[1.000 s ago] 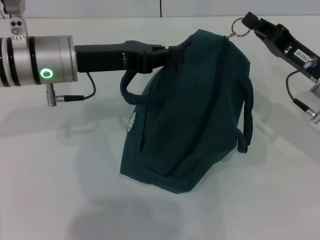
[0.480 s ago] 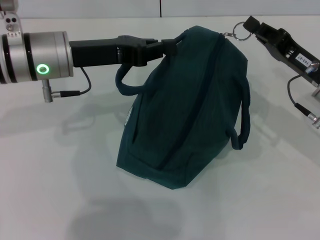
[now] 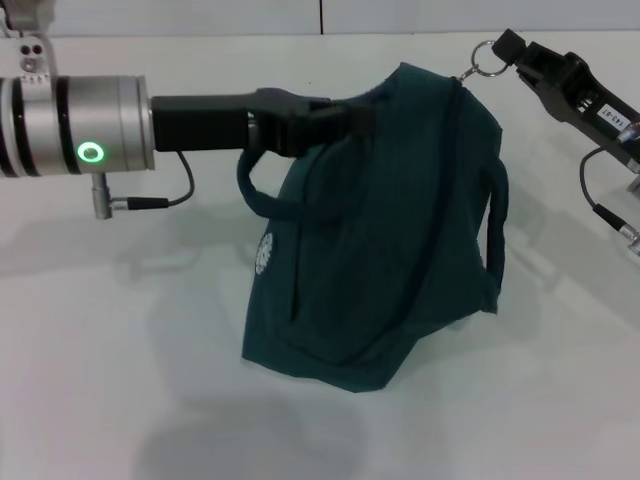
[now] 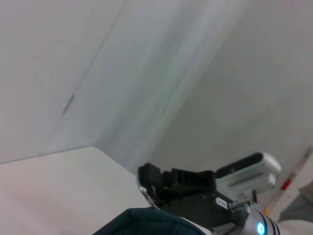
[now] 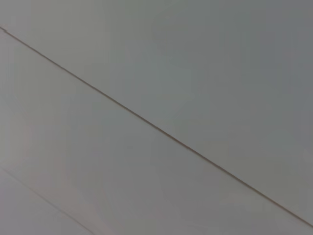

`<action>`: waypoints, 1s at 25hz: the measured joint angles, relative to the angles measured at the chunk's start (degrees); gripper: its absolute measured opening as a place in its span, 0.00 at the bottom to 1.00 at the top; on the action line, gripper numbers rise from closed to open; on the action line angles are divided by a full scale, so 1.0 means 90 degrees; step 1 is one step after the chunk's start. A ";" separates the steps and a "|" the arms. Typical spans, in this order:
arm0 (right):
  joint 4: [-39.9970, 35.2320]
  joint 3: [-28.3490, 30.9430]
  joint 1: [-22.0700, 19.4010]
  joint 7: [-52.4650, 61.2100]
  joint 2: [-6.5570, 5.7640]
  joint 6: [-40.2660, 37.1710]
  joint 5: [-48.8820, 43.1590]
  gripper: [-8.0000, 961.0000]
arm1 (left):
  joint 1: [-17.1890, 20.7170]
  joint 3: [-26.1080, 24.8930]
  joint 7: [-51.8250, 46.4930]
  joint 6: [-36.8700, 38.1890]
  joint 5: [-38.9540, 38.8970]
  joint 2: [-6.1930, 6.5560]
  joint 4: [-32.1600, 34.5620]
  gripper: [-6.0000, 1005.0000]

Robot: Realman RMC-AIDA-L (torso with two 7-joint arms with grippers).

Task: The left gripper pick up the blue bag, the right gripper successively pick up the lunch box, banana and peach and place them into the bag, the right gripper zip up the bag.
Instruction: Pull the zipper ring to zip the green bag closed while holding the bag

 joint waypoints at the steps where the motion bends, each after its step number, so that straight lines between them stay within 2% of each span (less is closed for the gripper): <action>1: 0.0000 -0.0006 0.0005 0.0073 -0.0004 0.0013 -0.0004 0.03 | -0.0001 0.0051 0.0004 0.0003 -0.0005 -0.0005 0.0000 0.01; 13: 0.0036 -0.0036 0.0082 0.1496 -0.0075 0.0102 -0.0452 0.04 | -0.0033 0.0287 0.0083 0.0301 -0.0106 -0.0021 -0.0001 0.00; 25: 0.0042 -0.0148 0.0144 0.2004 -0.0010 0.0638 -0.0630 0.05 | 0.0003 0.0380 0.0452 0.0822 -0.0471 0.0045 0.0001 0.00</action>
